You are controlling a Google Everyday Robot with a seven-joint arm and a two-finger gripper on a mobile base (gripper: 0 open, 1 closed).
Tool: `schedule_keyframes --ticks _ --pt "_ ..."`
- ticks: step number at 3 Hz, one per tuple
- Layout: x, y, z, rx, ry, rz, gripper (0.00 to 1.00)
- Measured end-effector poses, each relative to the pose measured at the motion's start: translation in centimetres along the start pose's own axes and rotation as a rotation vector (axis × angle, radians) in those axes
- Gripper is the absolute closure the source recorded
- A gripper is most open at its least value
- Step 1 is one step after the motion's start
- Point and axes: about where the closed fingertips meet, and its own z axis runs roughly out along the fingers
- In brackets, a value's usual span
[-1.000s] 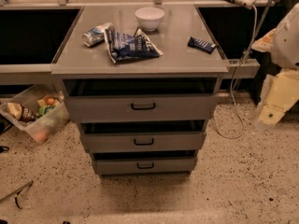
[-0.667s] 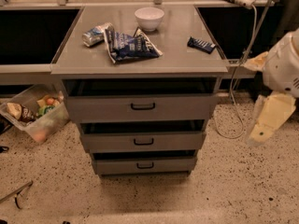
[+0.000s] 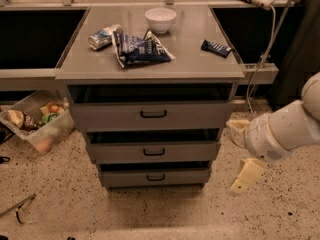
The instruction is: Open middle drawer
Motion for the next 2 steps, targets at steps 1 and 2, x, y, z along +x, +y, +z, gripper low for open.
schedule_keyframes --ticks 1,2 --pt "3.24 1.55 7.94 -0.109 -0.102 0.027 0.0" --pt "3.24 1.55 7.94 -0.109 -0.102 0.027 0.0"
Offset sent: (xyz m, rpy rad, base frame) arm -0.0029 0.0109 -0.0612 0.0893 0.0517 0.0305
